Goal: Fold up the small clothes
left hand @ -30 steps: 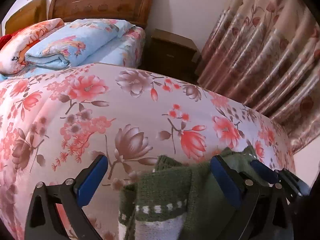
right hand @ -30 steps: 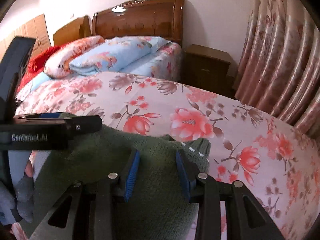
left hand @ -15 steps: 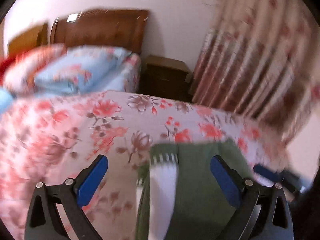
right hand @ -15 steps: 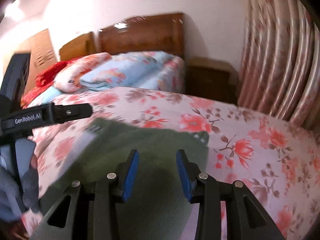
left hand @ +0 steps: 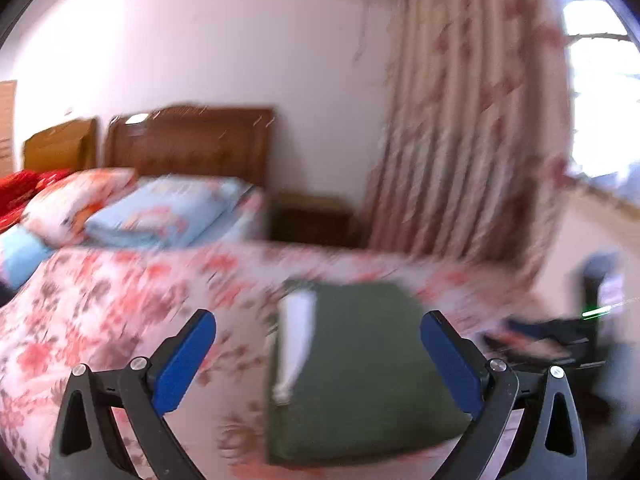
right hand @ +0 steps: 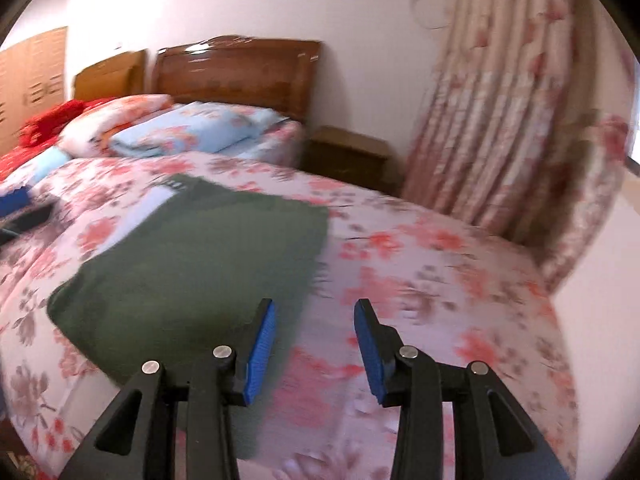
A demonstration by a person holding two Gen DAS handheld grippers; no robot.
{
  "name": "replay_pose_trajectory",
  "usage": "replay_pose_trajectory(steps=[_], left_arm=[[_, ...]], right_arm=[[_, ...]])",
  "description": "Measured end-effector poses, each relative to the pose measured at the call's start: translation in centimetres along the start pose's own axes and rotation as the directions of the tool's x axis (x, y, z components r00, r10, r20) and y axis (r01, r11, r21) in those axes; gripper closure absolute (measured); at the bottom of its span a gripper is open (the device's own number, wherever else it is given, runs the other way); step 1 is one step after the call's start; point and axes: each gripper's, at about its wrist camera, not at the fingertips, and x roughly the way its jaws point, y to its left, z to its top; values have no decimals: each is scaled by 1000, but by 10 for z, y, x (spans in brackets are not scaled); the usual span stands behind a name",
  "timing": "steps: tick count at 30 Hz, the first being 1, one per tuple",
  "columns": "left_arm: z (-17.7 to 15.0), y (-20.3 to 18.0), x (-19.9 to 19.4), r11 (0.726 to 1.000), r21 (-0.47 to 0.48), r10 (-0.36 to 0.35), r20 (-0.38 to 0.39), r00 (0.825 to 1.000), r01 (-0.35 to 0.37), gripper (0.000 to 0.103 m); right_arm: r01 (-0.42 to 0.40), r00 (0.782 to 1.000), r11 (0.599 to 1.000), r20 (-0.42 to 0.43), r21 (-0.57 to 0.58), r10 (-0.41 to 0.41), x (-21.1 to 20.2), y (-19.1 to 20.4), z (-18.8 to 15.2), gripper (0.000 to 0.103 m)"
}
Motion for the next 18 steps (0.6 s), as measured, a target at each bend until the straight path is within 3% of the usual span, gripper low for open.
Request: replay_pose_trajectory(steps=[3,7,13,18], left_arm=[[11,-36,-33,997,73,-34,51,998,31,0],[15,-79,-51,988,149,-55,68,996,44,0],[8,-126,-45,966,236,-116,10,993,111,0],[5,-139,-38,960,258,-107,-21,994,108,0]], right_arm=[[58,998,998,20,21,-58,-9,-6,-2,62],[65,998,997,14,32,-65,-12,-8,-4,62],[79,997,997,-8,9,-79,-9,-1,-11,62],[90,996,996,-14,5,-90,-8,-1,-16,62]])
